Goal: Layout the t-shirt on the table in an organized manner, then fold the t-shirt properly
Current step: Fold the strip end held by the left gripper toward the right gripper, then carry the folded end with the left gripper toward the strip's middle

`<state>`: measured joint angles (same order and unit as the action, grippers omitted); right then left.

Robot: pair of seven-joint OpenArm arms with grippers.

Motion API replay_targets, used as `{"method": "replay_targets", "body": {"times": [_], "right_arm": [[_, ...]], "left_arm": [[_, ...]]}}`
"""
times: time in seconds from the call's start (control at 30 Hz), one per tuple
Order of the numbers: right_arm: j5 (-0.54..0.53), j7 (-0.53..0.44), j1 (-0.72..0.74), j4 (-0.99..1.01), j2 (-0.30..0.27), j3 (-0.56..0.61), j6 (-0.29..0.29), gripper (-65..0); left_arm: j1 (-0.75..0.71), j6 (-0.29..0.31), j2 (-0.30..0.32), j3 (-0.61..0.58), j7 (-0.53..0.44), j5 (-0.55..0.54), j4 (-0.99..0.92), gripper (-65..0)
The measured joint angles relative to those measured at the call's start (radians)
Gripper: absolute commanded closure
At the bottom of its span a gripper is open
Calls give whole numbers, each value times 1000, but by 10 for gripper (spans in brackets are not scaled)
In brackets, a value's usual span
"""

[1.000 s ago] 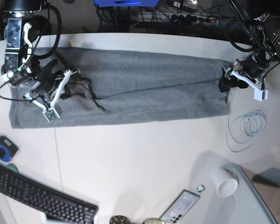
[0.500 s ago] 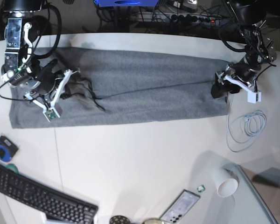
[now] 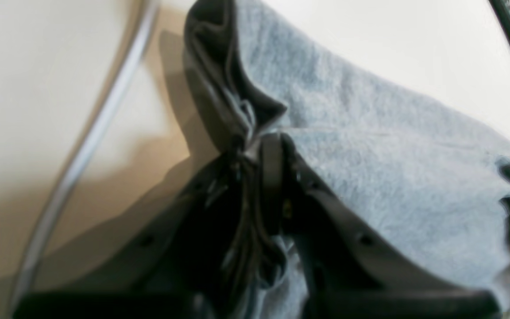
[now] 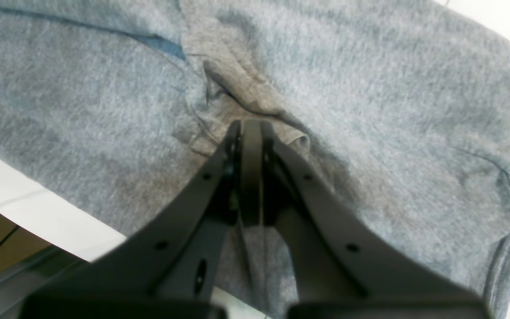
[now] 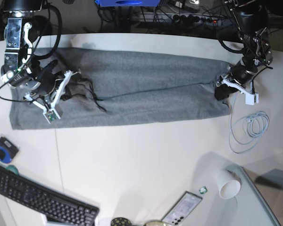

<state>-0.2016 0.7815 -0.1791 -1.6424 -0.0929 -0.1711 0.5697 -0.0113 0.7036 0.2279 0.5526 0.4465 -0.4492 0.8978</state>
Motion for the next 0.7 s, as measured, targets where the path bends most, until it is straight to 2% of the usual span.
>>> {"method": "replay_targets", "body": {"times": [0.1,0.23,0.33,0.37,0.4,0.5,0.57,0.7], "right_arm": [[0,0,0,0,0,0,0,-8],[-1,1,0,2,-5,-1,0,-8],[0,0,4,2,-17,-2,0,-8],[0,0,5,2,-18,-2,0,-8],[1,0,5,2,-17,-4,1,-8],[-1,-3,8,2,-5,-72,5,-8],[0,-2,11,2,-8,-106,5,-8],[-1,-1,18,2,-10,-167,5,-8]], "left_arm": [[-49,-21,-10,-5,44,33,153,0],[-138,-148,-3,-24,56,37,407,0],[-195,-179,9,-101,38,24,579,0],[-213,-208,4,-129,41,27,625,0],[-233,-240,0,-169,41,58,670,0],[-277,-290,-18,-296,52,182,758,0],[-282,-336,-51,-369,55,260,785,0],[-278,-340,-134,-473,51,334,789,0]]}}
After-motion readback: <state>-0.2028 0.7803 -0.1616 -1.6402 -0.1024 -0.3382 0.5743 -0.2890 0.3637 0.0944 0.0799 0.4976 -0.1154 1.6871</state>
